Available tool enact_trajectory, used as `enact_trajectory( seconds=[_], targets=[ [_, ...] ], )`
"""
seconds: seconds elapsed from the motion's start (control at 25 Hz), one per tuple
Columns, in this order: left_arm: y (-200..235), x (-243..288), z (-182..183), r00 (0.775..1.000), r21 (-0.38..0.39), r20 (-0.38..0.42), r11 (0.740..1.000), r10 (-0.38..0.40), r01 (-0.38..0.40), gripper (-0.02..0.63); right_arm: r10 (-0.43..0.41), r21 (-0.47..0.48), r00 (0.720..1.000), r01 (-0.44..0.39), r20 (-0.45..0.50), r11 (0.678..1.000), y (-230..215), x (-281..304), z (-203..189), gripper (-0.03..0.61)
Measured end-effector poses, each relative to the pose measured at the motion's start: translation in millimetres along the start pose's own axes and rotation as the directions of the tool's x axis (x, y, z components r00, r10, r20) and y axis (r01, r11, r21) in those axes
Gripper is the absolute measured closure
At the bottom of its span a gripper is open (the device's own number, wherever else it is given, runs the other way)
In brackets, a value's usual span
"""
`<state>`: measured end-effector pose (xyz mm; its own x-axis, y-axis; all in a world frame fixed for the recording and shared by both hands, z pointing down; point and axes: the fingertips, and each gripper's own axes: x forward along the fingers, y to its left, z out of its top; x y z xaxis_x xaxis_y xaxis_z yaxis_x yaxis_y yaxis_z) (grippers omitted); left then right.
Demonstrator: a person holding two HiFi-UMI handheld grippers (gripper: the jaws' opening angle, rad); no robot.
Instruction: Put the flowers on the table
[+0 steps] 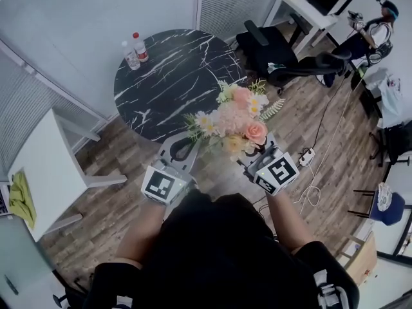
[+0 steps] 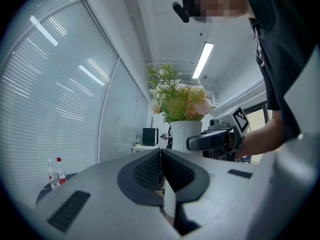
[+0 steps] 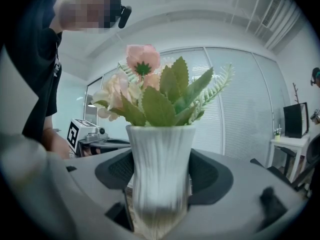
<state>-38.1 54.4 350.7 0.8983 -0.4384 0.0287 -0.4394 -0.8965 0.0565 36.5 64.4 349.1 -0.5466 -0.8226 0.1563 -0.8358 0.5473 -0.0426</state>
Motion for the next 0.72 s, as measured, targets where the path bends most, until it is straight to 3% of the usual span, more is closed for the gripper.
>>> enact_trajectory(
  seconds=[0.72],
  targets=[
    [34, 19, 6, 1.000, 0.009, -0.004, 1.000, -0.025, 0.025, 0.600, -0.039, -0.008, 0.999, 0.039, 0.016, 0.999, -23, 28, 16, 0.247]
  ],
)
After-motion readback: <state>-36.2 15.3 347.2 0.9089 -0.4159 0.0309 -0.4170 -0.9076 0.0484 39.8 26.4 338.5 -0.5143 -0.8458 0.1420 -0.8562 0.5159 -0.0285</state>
